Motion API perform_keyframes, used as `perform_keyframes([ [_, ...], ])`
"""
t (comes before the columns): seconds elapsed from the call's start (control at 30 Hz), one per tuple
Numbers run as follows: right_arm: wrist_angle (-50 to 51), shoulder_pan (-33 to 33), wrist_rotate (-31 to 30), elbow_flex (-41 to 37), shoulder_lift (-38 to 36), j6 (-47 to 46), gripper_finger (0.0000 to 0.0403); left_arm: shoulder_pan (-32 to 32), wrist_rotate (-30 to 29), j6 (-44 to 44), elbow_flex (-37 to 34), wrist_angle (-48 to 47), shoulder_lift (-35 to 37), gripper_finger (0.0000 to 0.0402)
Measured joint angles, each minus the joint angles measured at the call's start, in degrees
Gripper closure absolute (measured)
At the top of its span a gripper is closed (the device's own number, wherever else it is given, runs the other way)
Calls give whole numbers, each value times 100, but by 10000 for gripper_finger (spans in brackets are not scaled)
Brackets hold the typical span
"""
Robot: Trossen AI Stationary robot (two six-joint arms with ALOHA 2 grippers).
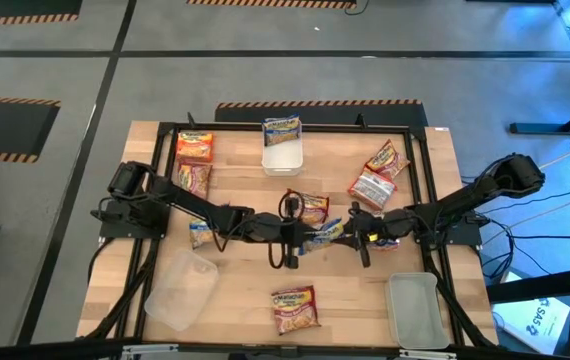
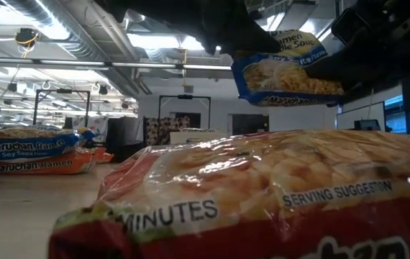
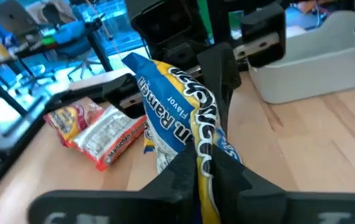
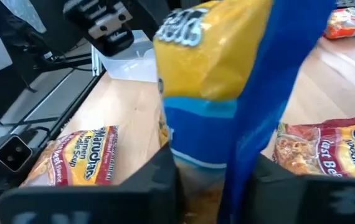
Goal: Sort Maruchan noodles
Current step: Put the blue noodle pack into the white bin
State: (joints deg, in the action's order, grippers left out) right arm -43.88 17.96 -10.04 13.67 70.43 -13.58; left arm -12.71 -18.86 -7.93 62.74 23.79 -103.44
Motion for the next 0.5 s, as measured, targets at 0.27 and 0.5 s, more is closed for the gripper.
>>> perform_keyframes([
  [0.27, 42, 2, -235, 2, 2, 233, 347, 165, 724, 1163, 4, -480, 275, 273],
  [0.5, 79, 2, -499, 2, 2, 842, 358, 368, 793, 2067, 17, -1031, 835, 196],
])
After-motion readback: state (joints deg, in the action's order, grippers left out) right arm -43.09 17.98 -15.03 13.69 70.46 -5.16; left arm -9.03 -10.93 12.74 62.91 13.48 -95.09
